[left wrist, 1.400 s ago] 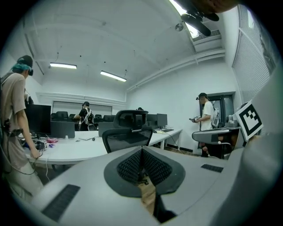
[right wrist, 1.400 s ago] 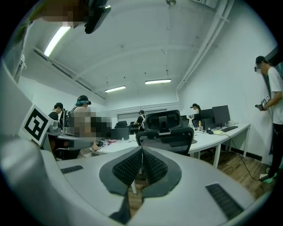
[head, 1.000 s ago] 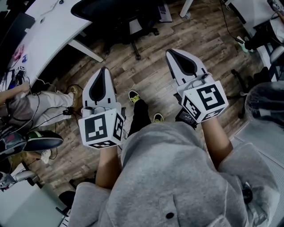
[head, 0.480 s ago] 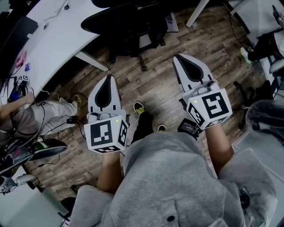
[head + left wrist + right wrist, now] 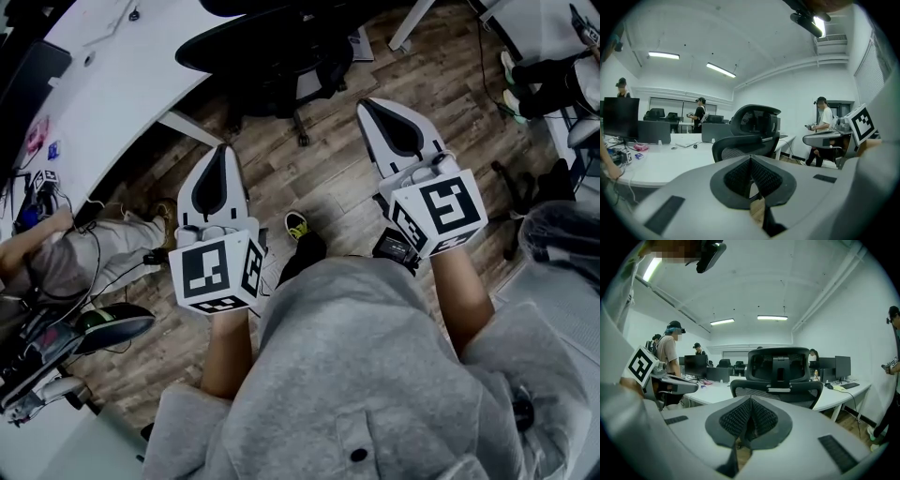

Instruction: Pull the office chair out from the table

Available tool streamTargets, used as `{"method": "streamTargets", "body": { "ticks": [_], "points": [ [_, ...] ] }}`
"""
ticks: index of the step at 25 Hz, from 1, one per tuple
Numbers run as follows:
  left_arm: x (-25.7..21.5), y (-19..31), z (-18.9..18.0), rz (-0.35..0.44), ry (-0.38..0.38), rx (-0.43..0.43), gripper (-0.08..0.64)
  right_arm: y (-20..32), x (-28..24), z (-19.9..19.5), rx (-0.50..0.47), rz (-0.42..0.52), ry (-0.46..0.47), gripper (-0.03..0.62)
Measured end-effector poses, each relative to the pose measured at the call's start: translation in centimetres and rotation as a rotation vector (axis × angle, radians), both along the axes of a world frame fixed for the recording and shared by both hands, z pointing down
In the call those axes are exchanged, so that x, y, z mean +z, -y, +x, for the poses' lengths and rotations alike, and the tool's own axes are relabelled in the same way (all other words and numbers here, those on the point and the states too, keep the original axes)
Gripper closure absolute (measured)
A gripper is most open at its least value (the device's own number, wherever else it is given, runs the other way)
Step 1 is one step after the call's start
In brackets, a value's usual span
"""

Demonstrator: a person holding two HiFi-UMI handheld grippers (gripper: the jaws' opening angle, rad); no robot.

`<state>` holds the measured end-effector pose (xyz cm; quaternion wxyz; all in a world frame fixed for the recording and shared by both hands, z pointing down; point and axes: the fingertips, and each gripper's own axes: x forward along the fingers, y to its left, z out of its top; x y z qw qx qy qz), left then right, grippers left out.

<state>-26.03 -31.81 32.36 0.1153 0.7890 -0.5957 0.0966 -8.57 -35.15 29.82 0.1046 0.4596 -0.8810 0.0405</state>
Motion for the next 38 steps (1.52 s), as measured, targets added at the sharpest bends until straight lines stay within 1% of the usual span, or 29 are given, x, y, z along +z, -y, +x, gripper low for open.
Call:
{"method": "streamTargets", "body": {
  "ticks": [4, 9, 15, 22, 26, 31, 33, 35, 36, 38],
  "points": [
    [-0.3, 1.3, -0.9, 0.011, 0.0, 0.025, 0.551, 0.8, -0.2, -1.2, 0.014, 0.015, -0.017, 0.565],
    [-0.8, 2.0, -2.2, 0.029, -0.002, 0.031, 0.551, 1.2, -0.6, -1.8, 0.029, 0.028, -0.033, 0.565],
    [-0.8, 2.8, -2.4, 0.034, -0.006, 0.044, 0.551, 1.8, -1.3, -1.6, 0.036, 0.052, -0.067, 0.565],
    [-1.3, 4.5, -2.2, 0.043, 0.007, 0.034, 0.551, 4.1, -1.9, -0.7, 0.039, 0.073, -0.049, 0.565],
    [-1.4, 6.3, -2.0, 0.049, 0.026, 0.015, 0.551, 6.1, -1.9, -0.3, 0.023, 0.084, -0.033, 0.565],
    [-2.1, 9.4, -1.1, 0.057, 0.037, -0.002, 0.551, 9.3, -2.4, 1.1, -0.016, 0.095, -0.075, 0.564],
    [-2.3, 10.7, -0.6, 0.06, 0.041, -0.009, 0.551, 10.8, -2.9, 1.8, -0.048, 0.083, -0.044, 0.565],
    [-2.5, 12.2, -0.3, 0.063, 0.044, -0.017, 0.551, 12.6, -3.8, 2.6, -0.083, 0.064, 0.021, 0.563],
    [-2.6, 12.9, -0.1, 0.064, 0.047, -0.021, 0.551, 13.6, -4.3, 3.1, -0.097, 0.064, 0.038, 0.563],
    [-2.7, 14.1, 0.2, 0.06, 0.055, -0.03, 0.551, 15.5, -5.0, 4.1, -0.113, 0.091, 0.011, 0.565]
  ]
}}
